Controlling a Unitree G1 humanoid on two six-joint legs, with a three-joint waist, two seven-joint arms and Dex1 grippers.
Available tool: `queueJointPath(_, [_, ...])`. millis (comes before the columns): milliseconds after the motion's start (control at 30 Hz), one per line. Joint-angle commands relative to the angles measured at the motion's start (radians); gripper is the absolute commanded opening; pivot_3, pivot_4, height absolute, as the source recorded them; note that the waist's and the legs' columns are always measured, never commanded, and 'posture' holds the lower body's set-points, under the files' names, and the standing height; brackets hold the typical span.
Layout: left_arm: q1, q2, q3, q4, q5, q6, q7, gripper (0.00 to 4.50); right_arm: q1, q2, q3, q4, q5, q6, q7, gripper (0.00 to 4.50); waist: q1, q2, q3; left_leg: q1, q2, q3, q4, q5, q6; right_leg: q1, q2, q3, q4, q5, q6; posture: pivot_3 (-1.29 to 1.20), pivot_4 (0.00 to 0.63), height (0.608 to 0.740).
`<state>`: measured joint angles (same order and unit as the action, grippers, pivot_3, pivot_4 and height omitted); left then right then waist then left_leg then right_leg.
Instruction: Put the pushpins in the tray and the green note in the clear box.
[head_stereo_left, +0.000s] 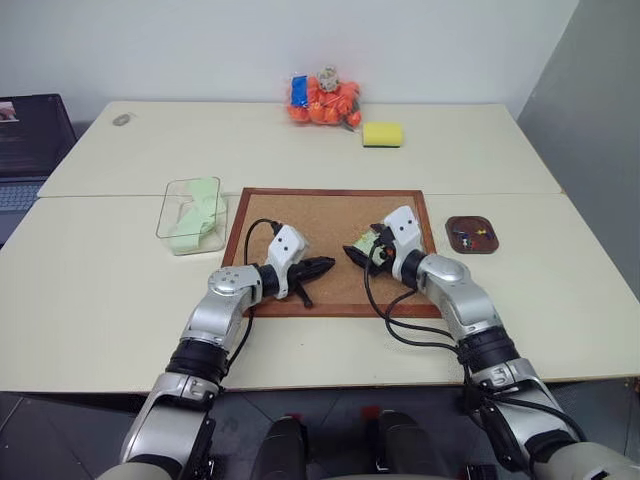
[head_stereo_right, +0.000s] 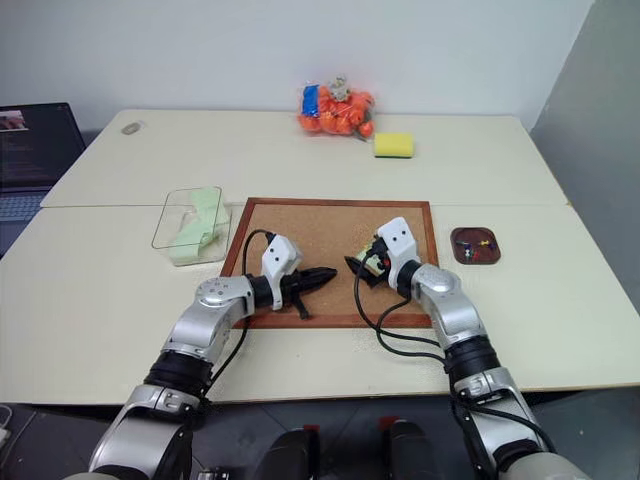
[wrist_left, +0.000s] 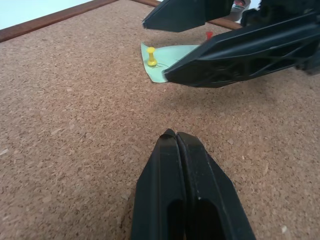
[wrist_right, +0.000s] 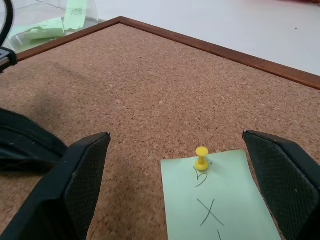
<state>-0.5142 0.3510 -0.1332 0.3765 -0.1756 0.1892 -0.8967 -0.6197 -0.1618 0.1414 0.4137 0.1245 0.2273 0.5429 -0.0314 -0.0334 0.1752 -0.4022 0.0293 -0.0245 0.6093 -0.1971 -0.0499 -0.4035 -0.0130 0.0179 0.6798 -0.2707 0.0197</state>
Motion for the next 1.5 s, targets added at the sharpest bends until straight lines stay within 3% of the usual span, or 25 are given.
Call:
queueJointPath(33, [0.059, -0.001, -0.012, -0.011, 0.004, 0.052, 0.007, 0.0, -0.043, 0.014, -0.012, 0.044, -0.008, -0.028, -0.002, 4.13, 0.0, 0.0, 0.0, 0.0, 0.0, 0.0, 0.0, 0.0, 0.0, 0.0, 0.0, 0.0, 0.0, 0.0, 0.0, 0.0, 0.15, 0.74])
queueJointPath(367, [0.114, -0.012, 0.01, -0.094, -0.005, 0.094, 0.05, 0.0, -0.09, 0.038, -0.052, 0.156, 0.005, -0.021, -0.01, 2.01, -0.006, 0.0, -0.001, 0.002, 0.001, 0.001, 0.0, 0.0, 0.0, 0.001, 0.0, 0.001, 0.001, 0.0, 0.0, 0.0, 0.15, 0.74])
queueJointPath(733, [0.098, -0.007, 0.022, -0.094, -0.005, 0.099, 0.062, 0.0, -0.102, 0.046, -0.026, 0.199, -0.04, -0.06, 0.0, 0.03, -0.01, 0.0, -0.001, 0.002, 0.001, 0.001, 0.0, 0.0, 0.0, 0.001, 0.0, 0.001, 0.001, 0.0, 0.0, 0.0, 0.15, 0.74])
queueJointPath(1067, [0.102, -0.003, 0.026, -0.107, -0.004, 0.107, 0.061, 0.0, -0.125, 0.062, -0.052, 0.203, -0.026, -0.079, 0.002, 0.03, -0.021, 0.0, -0.001, 0.002, 0.001, 0.001, 0.0, 0.0, 0.0, 0.001, 0.0, 0.001, 0.001, 0.001, 0.001, 0.0, 0.15, 0.74])
queueJointPath(1500, [0.098, 0.001, 0.024, -0.104, 0.003, 0.115, 0.063, 0.0, -0.004, -0.036, -0.108, -0.239, 0.111, 0.165, 0.072, 0.03, -0.015, 0.001, -0.001, 0.0, 0.001, 0.0, 0.0, 0.0, 0.0, 0.0, 0.0, 0.001, 0.0, 0.0, 0.002, 0.0, 0.15, 0.74])
